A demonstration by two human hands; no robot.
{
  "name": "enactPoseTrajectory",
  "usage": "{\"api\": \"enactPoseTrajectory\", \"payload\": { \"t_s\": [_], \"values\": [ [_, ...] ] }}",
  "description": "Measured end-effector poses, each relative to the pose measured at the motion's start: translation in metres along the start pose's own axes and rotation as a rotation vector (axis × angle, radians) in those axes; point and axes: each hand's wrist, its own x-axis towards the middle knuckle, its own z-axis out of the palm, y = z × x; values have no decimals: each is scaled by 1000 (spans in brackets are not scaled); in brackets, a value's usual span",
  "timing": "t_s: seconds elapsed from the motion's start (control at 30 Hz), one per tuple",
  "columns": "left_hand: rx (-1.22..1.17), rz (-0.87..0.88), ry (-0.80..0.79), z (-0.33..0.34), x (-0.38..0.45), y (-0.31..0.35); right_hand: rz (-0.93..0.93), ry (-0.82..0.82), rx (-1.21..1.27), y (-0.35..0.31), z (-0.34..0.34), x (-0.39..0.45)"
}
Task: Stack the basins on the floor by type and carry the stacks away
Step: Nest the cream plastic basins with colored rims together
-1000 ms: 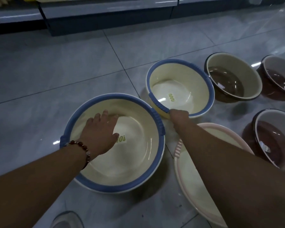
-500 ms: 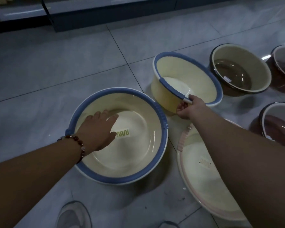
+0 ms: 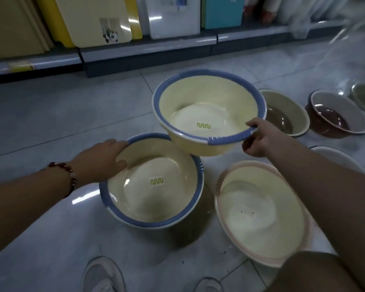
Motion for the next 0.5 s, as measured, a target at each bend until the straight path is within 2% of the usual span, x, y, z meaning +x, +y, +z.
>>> {"api": "enactPoseTrajectory", "payload": {
  "t_s": [0.13,0.27,0.37,0.47,0.5],
  "values": [
    [-508,-225,87,-28,-39,3,-66,-158,-198,9,-10,-54],
    [-1093,-455,65,-20,-72,2,-71,-289,-403,34,-10,-94],
    [-1253,-606,53,7,-98,-10,-98,-351,-456,58,-3,-114],
    [-1288,-740,19,30,-118,-28,-216,-432,-316,70,7,-125],
    [-1298,-782,20,35,-120,-32,-263,-428,-344,73,10,-128]
  ]
}}
